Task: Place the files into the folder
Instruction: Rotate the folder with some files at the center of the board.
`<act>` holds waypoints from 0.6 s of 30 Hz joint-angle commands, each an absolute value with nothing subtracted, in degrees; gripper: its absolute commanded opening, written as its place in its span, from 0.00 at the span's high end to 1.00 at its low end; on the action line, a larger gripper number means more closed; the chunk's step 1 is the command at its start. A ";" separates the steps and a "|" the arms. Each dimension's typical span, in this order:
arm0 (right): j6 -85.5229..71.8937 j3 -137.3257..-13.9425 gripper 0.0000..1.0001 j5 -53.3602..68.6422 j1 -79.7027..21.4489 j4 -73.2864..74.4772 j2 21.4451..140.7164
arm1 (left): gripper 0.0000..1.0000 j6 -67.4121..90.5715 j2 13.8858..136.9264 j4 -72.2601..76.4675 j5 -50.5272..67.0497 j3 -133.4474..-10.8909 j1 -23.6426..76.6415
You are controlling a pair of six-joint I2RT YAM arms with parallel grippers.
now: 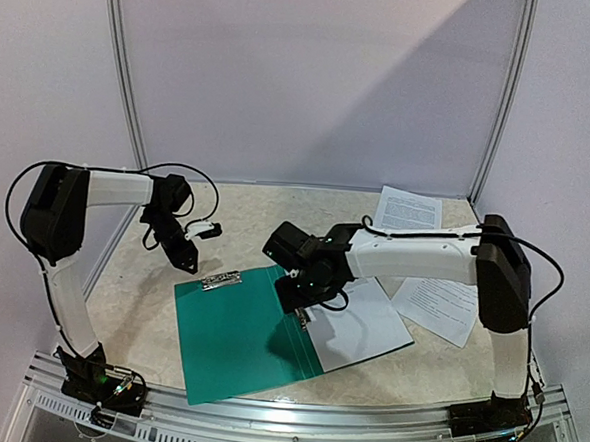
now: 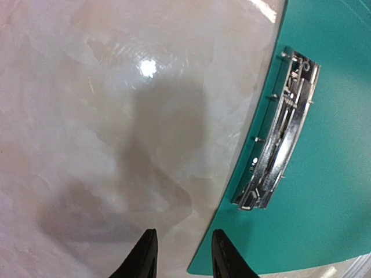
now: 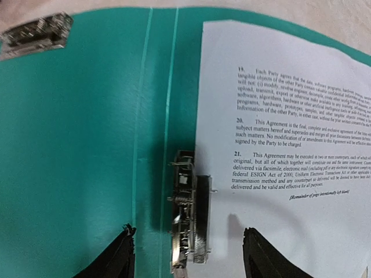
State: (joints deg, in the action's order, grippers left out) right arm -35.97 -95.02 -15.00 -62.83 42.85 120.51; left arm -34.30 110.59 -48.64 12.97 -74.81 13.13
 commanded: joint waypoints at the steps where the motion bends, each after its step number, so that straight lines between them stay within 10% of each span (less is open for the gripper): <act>1: -36.57 -96.60 0.38 -17.51 -62.54 47.70 125.00 | 0.66 -35.12 107.90 -48.04 13.26 -73.40 13.07; 18: -23.30 -100.01 0.79 -16.68 -61.86 47.94 130.68 | 0.66 -36.73 105.31 -53.52 13.42 -76.33 11.69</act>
State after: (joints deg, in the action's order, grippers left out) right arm -31.16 -99.07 -15.97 -62.78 46.87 128.44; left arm -35.46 107.24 -49.80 13.10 -74.11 13.06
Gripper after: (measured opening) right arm 0.250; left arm 0.345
